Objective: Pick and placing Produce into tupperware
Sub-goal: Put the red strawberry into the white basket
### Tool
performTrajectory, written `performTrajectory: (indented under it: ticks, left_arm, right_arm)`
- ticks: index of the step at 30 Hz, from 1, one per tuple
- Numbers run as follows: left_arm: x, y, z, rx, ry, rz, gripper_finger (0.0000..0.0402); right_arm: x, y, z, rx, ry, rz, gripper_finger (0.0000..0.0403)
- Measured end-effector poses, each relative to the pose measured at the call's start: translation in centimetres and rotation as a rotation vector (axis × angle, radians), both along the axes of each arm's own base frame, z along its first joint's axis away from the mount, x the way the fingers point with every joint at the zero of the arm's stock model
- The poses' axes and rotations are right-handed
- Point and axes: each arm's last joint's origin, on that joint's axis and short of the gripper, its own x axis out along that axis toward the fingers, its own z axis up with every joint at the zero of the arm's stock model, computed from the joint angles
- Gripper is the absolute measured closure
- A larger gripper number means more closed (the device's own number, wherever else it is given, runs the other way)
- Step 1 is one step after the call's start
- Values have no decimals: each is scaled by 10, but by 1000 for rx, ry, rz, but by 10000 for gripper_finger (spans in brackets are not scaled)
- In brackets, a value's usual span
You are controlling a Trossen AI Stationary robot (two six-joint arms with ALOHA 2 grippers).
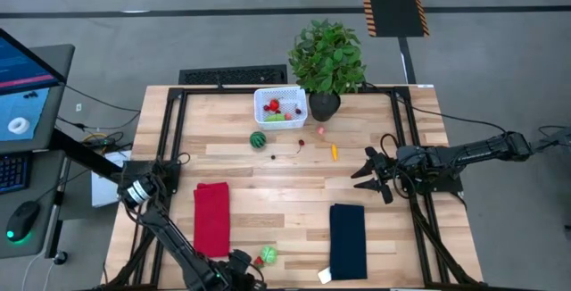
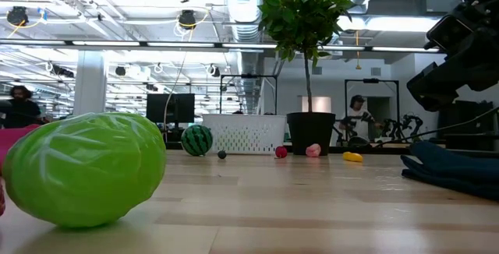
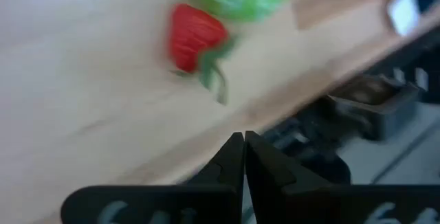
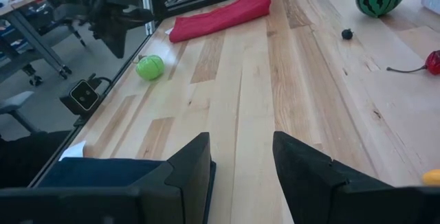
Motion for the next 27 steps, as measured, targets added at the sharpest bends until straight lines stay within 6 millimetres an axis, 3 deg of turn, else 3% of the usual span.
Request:
performTrajectory:
  ticks: [7,19,27]
  left_arm:
    - [6,2,-5,5,6,-13,389]
    - [7,5,-6,-5,32,6,280]
    - [9,9,-6,-5,43,36,259]
  right_arm:
    - [0,0,0,0,0,0,221]
    - [0,0,0,0,0,0,221]
    - [0,0,0,0,0,0,221]
